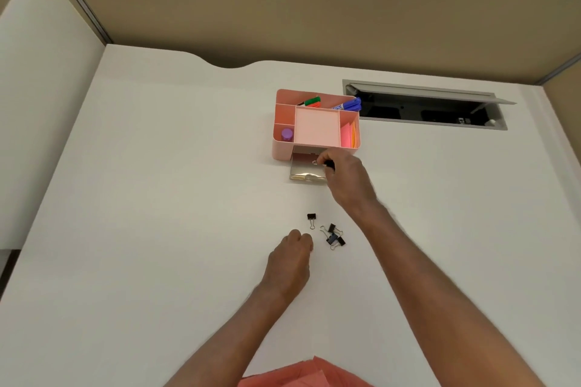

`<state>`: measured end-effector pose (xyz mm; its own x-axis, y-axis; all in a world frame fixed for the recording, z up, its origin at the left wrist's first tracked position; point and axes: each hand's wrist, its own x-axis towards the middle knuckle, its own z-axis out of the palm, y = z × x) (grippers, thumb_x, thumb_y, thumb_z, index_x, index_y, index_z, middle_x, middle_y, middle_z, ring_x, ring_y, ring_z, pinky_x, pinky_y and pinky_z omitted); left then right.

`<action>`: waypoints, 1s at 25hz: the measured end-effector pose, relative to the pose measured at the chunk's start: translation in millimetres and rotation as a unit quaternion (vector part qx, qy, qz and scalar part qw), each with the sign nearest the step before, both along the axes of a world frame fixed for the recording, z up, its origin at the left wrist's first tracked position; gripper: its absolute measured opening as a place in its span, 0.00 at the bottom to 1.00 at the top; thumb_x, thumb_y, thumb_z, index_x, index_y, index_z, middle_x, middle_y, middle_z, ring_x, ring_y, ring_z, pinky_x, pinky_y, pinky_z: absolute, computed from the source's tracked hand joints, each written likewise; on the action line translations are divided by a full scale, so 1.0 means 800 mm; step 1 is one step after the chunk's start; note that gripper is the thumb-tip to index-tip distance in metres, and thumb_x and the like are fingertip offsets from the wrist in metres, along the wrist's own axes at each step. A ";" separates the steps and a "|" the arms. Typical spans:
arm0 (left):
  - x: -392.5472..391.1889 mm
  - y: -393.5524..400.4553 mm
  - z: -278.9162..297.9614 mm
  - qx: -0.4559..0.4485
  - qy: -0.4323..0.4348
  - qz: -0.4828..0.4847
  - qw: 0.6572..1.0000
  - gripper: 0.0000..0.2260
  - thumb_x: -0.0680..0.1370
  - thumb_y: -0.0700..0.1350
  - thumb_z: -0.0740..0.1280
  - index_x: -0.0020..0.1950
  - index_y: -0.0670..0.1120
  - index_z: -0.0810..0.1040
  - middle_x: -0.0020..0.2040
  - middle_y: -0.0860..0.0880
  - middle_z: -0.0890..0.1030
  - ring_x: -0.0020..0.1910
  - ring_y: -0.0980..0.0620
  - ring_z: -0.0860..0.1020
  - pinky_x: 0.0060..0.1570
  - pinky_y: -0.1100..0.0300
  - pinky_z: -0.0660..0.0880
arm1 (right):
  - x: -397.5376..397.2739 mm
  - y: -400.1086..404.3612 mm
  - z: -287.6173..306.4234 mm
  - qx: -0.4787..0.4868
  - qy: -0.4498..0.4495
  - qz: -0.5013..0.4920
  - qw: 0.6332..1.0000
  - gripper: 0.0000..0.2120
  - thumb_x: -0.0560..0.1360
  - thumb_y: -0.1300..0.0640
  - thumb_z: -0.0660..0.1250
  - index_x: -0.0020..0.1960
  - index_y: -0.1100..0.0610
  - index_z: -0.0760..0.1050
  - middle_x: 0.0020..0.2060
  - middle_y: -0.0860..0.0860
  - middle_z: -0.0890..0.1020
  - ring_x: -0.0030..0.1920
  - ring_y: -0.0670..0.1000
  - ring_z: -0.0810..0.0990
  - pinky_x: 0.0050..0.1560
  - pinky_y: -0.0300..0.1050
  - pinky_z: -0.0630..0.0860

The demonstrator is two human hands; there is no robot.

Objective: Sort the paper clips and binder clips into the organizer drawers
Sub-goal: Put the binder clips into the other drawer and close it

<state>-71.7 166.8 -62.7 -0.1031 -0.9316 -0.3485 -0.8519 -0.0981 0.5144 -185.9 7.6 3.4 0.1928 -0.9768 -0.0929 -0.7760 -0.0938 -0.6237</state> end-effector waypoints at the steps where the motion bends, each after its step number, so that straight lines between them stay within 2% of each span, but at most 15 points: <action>1: 0.001 0.001 -0.002 -0.006 0.000 -0.002 1.000 0.14 0.75 0.31 0.59 0.56 0.45 0.73 0.54 0.48 0.72 0.49 0.48 0.73 0.44 0.50 0.77 | 0.007 -0.008 -0.005 -0.006 0.029 0.023 0.999 0.13 0.80 0.65 0.62 0.58 0.54 0.80 0.55 0.50 0.83 0.53 0.50 0.80 0.53 0.45 0.79; 4: 0.011 -0.002 -0.006 0.008 0.068 0.018 0.997 0.12 0.77 0.33 0.60 0.54 0.46 0.76 0.53 0.50 0.74 0.48 0.52 0.73 0.41 0.60 0.74 | 0.019 -0.019 -0.021 0.021 0.072 0.084 0.994 0.13 0.79 0.61 0.57 0.56 0.52 0.77 0.55 0.52 0.80 0.53 0.55 0.77 0.47 0.47 0.76; 7: 0.031 -0.018 -0.002 0.055 0.177 0.128 0.974 0.07 0.77 0.37 0.67 0.48 0.49 0.80 0.48 0.53 0.77 0.42 0.59 0.77 0.35 0.73 0.70 | 0.022 -0.024 -0.034 0.021 0.106 0.129 0.986 0.14 0.75 0.64 0.59 0.54 0.51 0.77 0.54 0.52 0.81 0.50 0.56 0.77 0.46 0.49 0.76; 10: 0.048 -0.047 0.011 0.033 0.247 0.241 0.938 0.08 0.75 0.39 0.73 0.44 0.53 0.81 0.44 0.56 0.78 0.38 0.63 0.76 0.37 0.75 0.71 | 0.021 -0.029 -0.038 0.025 0.099 0.135 0.986 0.16 0.75 0.67 0.60 0.54 0.51 0.79 0.56 0.51 0.82 0.52 0.56 0.78 0.50 0.52 0.79; 12: 0.054 -0.076 0.026 -0.017 0.258 0.259 0.931 0.09 0.74 0.39 0.74 0.44 0.53 0.81 0.44 0.55 0.79 0.39 0.66 0.77 0.39 0.76 0.72 | 0.017 -0.031 -0.042 0.023 0.074 0.121 0.990 0.16 0.78 0.67 0.60 0.55 0.51 0.80 0.55 0.50 0.83 0.51 0.53 0.79 0.50 0.52 0.79; 14: 0.056 -0.111 0.041 -0.082 0.250 0.243 0.934 0.09 0.75 0.39 0.74 0.47 0.54 0.81 0.47 0.55 0.79 0.43 0.66 0.78 0.43 0.76 0.72 | 0.008 -0.024 -0.043 0.004 0.027 0.081 0.996 0.15 0.79 0.67 0.61 0.54 0.51 0.80 0.53 0.48 0.83 0.50 0.50 0.80 0.50 0.48 0.79; 17: 0.051 -0.163 0.052 -0.171 0.188 0.154 0.955 0.08 0.77 0.37 0.72 0.52 0.49 0.81 0.51 0.52 0.78 0.46 0.59 0.77 0.48 0.71 0.74 | -0.012 0.002 -0.044 -0.043 -0.054 0.000 0.998 0.16 0.79 0.69 0.60 0.54 0.52 0.80 0.52 0.47 0.82 0.52 0.47 0.80 0.52 0.41 0.78; 19: 0.047 -0.188 0.049 -0.196 0.131 0.095 0.967 0.08 0.77 0.36 0.69 0.54 0.46 0.82 0.53 0.50 0.79 0.51 0.53 0.77 0.51 0.64 0.75 | -0.026 0.027 -0.048 -0.058 -0.075 -0.030 0.995 0.15 0.78 0.69 0.60 0.52 0.52 0.79 0.51 0.45 0.80 0.52 0.45 0.79 0.53 0.37 0.76; 21: 0.042 -0.198 0.040 -0.207 0.086 0.063 0.972 0.09 0.78 0.36 0.67 0.56 0.44 0.82 0.54 0.47 0.81 0.53 0.49 0.78 0.52 0.61 0.73 | -0.040 0.051 -0.054 -0.050 -0.083 -0.052 0.994 0.15 0.78 0.69 0.61 0.51 0.52 0.79 0.50 0.44 0.80 0.53 0.42 0.79 0.52 0.36 0.76; 25: 0.036 -0.191 0.026 -0.229 0.052 0.033 0.972 0.09 0.80 0.37 0.65 0.56 0.44 0.82 0.53 0.48 0.83 0.53 0.47 0.78 0.53 0.56 0.75 | -0.065 0.090 -0.069 -0.022 -0.085 -0.082 0.993 0.14 0.79 0.67 0.63 0.51 0.49 0.79 0.51 0.42 0.79 0.53 0.41 0.79 0.50 0.35 0.77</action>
<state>-42.8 14.2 -42.0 -0.0498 -0.9924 0.1128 -0.7932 0.1080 0.5993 -237.9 79.9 -51.7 0.0400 -0.9987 -0.0300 -0.6664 -0.0043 -0.7456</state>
